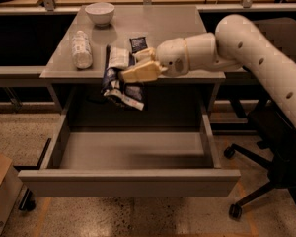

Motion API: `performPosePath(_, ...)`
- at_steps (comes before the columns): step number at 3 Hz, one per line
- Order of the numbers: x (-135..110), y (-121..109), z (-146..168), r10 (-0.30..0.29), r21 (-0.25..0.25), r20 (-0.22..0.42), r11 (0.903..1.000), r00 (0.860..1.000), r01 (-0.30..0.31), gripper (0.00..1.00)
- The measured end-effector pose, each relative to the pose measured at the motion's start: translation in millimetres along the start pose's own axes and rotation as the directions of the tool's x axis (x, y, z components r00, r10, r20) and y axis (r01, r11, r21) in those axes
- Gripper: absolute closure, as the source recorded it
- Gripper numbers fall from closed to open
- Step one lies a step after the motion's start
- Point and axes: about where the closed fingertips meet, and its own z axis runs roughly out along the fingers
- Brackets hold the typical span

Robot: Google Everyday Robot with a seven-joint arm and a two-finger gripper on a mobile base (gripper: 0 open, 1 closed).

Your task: Pick blue chip bag from top drawer and place on counter

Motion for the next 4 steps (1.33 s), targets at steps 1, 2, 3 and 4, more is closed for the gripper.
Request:
performPosePath(1,-26,-15,-26,-0.042,0.047,0.012,0.9980,0.999,0.041,1.00)
performPosePath(2,-21,-17,-20,-0.039,0.041,-0.007,0.9984,0.999,0.039,1.00)
performPosePath(3,-34,-32,-26,-0.083,0.066,-0.075,0.9939,0.994,0.088,1.00)
performPosePath(4,-61,-64,-60,-0.154,0.152,-0.123,0.9734,0.980,0.172,1.00)
